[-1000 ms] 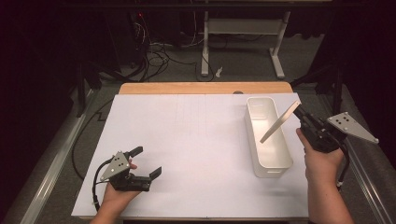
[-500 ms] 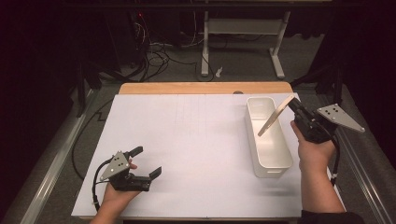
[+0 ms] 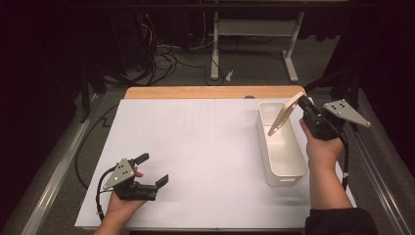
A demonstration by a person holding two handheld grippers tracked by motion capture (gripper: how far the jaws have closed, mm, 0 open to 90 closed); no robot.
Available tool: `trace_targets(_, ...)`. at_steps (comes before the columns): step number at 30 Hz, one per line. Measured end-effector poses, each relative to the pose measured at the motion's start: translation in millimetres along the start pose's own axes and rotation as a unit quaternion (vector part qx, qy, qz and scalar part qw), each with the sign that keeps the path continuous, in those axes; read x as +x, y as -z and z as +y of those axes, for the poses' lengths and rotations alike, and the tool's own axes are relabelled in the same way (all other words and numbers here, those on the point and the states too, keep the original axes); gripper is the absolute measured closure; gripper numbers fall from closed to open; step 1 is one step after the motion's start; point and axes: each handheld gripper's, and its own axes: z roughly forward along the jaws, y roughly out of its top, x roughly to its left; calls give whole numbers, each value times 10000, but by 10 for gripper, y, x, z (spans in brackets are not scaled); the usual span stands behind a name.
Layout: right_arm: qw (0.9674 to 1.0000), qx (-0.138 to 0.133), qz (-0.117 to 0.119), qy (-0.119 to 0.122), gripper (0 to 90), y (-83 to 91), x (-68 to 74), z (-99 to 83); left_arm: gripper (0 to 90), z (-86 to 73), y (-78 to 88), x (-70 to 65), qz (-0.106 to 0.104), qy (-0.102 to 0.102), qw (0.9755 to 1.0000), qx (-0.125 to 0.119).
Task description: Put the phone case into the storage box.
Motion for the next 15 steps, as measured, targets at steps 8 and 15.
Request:
trace_targets(8, 9999, 82, -126, -41, 883, -175, 6, -4, 5, 3, 11, 5, -7, 10, 10000, -26)
trace_targets(15, 9995, 173, -259, -85, 883, -312, -22, -9, 5, 4, 18, 5, -17, 23, 10000, -52)
